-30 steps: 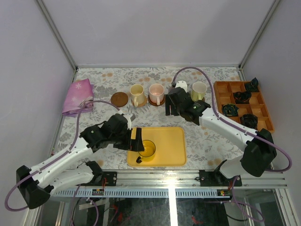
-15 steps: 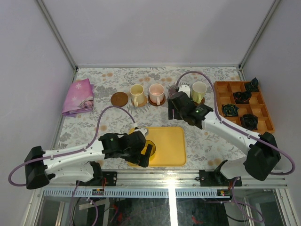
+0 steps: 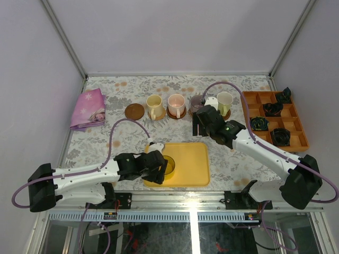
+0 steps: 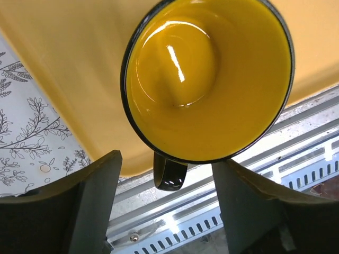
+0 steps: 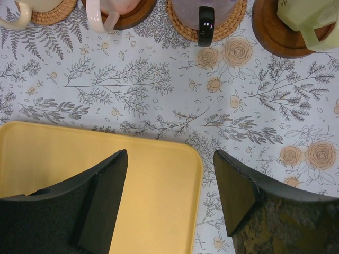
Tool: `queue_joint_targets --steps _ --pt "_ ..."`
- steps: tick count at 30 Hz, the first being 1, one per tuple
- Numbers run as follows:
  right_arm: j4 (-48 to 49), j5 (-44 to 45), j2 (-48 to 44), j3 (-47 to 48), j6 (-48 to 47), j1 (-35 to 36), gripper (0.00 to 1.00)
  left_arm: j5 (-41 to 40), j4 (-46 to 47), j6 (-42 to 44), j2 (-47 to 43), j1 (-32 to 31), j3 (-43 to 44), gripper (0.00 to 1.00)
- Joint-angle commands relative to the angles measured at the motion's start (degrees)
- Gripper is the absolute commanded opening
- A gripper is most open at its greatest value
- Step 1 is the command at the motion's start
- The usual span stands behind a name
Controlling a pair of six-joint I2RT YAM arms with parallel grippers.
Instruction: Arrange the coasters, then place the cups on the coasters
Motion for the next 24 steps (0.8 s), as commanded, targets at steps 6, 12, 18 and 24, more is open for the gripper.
queue_joint_targets --steps 6,12,18,24 --pt "0.3 1.5 -1.5 0.2 -0.1 0.3 0.73 -3.5 6.6 -0.2 0.5 -0.7 -2.8 0.55" --pt "0.4 0.4 -0.7 0.4 0.2 0.3 0.73 -4.9 7.0 -0.5 -0.6 -0.9 -3.7 0.14" --pt "0.7 -0.7 0.5 1.0 0.3 0.3 0.73 -6.9 6.4 -0.6 -1.9 -1.4 -3.9 0.0" --pt "1.1 -0.7 0.1 0.7 0.7 0.3 0.73 -13.1 4.2 1.8 -2.7 -1.4 -0.4 0.0"
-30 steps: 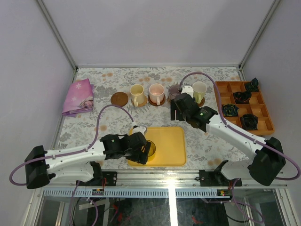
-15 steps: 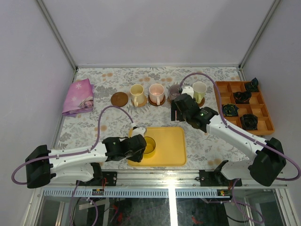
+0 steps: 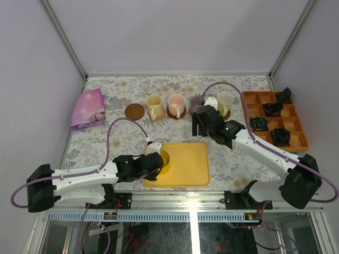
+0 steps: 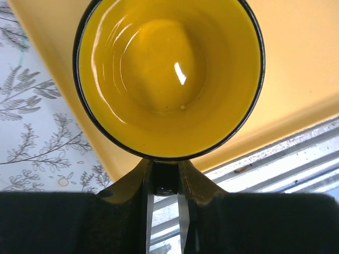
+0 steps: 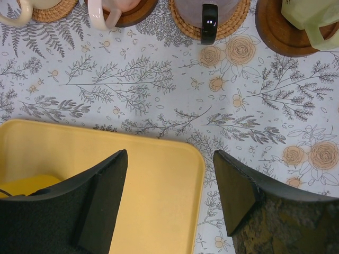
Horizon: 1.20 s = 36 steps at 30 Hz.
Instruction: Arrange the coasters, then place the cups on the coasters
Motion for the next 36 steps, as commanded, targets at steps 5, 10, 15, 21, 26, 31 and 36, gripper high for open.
queue_joint_targets --steps 5,10,15,21,26,31,36 --pt "0.9 1.0 -1.0 0.7 0.5 0.3 0.73 -14.0 -2.8 2.5 -1.0 -0.4 8.3 0.0" --pt "1.5 1.8 -1.7 0.6 -0.1 0.3 0.73 -24.2 -7.5 0.9 -0.4 -0.4 13.9 0.0" --pt "1.6 2.6 -2.4 0.6 -0.4 0.3 0.73 -31.3 -8.6 -2.0 -1.4 0.5 15.9 0.0" --pt "2.7 3.2 -3.1 -0.2 -0.8 0.3 0.73 -35.5 -6.7 -2.8 -4.1 5.4 15.1 0.0" --pt "3.5 2.8 -2.4 0.6 -2.0 0.3 0.73 -31.7 2.2 4.2 -7.0 16.1 13.0 0.0" --pt "4.3 2.8 -1.0 1.9 -3.7 0.3 0.73 -25.3 12.6 14.2 -7.1 27.8 12.5 0.0" --pt "5.1 2.4 0.3 3.1 -5.1 0.3 0.73 -18.1 21.2 21.6 -1.2 37.0 13.9 0.0"
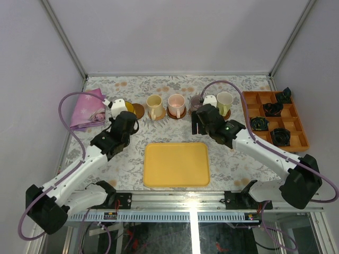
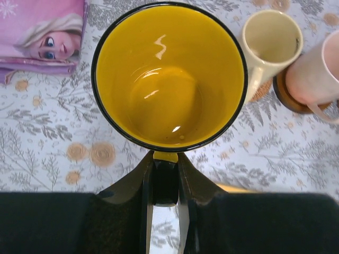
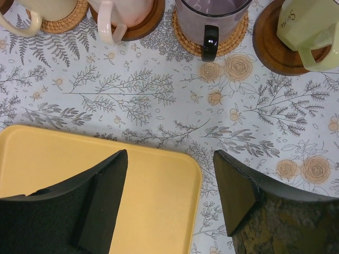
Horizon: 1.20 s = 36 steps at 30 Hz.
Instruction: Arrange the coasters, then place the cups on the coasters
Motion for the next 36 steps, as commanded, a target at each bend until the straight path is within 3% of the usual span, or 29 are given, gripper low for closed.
queue_joint_targets --steps 1,7,14,36 --pt "2.8 1.9 1.0 3.1 -2.4 0.3 0.73 6.6 17.2 9.2 4.6 6.5 1.8 0.0" --pt "3.8 3.2 1.5 4.5 -4.1 0.3 0.73 19.3 30.0 12.8 11.5 16.1 0.9 0.0" --pt "5.0 4.8 1.9 4.8 -5.6 0.3 0.73 25.8 40.5 15.4 18.3 21.0 -0.9 0.0" --pt "4.4 4.1 2.5 4.8 -4.9 0.3 0.73 24.2 44.4 19.2 33.0 23.5 5.4 0.0"
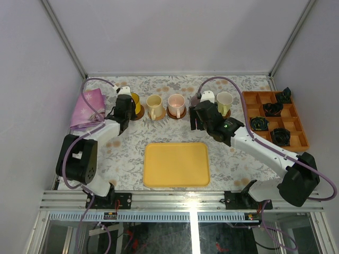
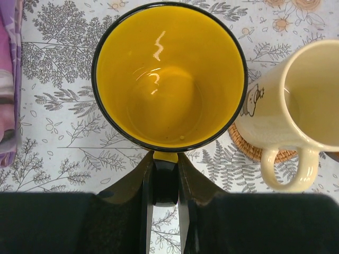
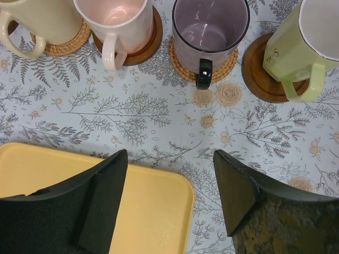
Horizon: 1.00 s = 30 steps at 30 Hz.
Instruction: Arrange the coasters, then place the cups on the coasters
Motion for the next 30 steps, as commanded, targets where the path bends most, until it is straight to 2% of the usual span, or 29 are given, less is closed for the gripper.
queue_joint_targets --steps 1,12,26,30 --pt "1.4 1.5 0.3 2.1 0.2 0.3 0.73 -0.5 9.6 0.9 1.0 0.9 3.7 0.0" --pt "1.0 1.3 1.8 3.3 0.1 0.3 0.73 0.2 10.6 -0.5 5.0 1.2 4.0 0.0" --pt "1.1 0.3 3.0 3.7 0.1 0.3 0.73 -0.1 9.7 -2.0 5.1 1.2 2.4 0.0" --pt "1.3 0.0 3.3 3.6 0.2 0.3 0.73 0.2 9.0 -2.3 3.7 1.2 0.9 0.08"
